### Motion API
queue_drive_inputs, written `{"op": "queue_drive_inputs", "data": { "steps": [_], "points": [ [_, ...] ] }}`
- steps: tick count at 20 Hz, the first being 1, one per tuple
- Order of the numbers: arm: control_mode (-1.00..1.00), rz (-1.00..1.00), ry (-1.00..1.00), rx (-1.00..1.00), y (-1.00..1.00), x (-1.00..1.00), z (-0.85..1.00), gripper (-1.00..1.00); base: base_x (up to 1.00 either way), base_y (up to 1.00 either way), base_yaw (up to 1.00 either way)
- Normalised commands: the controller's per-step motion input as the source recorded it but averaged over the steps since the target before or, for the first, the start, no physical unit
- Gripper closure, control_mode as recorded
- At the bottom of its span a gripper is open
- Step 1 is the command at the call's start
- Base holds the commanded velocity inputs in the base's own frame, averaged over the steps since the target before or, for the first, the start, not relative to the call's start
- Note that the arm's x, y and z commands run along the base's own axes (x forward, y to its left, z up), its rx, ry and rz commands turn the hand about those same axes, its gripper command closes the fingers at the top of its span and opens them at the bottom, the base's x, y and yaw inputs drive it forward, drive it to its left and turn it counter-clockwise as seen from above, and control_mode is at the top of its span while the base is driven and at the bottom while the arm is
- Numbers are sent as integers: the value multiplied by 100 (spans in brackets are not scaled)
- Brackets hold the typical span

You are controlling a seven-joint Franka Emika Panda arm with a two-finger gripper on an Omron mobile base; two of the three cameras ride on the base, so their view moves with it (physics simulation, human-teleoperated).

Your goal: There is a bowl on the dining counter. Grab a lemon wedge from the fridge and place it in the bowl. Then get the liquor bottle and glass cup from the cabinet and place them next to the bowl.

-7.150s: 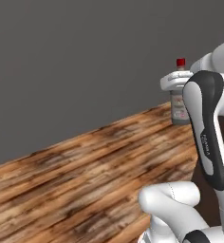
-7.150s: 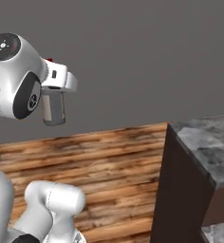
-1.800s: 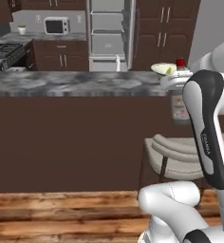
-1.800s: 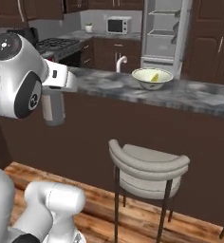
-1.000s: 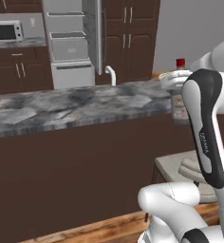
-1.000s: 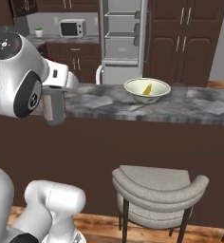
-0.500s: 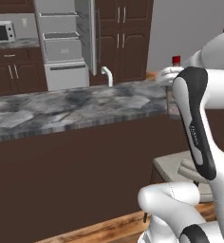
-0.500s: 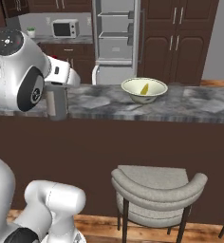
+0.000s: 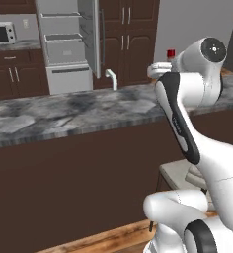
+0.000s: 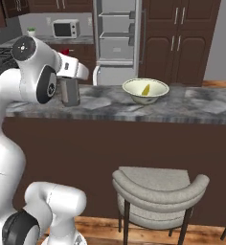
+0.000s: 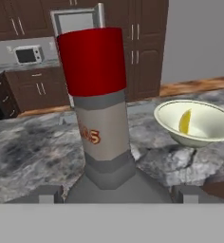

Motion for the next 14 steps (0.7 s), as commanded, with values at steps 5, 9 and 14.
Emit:
{"op": "queue_drive_inputs", "data": {
  "steps": [5, 9, 14],
  "points": [
    [-100, -2, -15, 0, 0, 69, -38, 100, 0, 0, 0],
    [-100, 0, -5, 0, -16, 71, -31, 100, 0, 0, 0],
    [-100, 0, 0, 0, -35, 76, -5, 100, 0, 0, 0]
  ]
}}
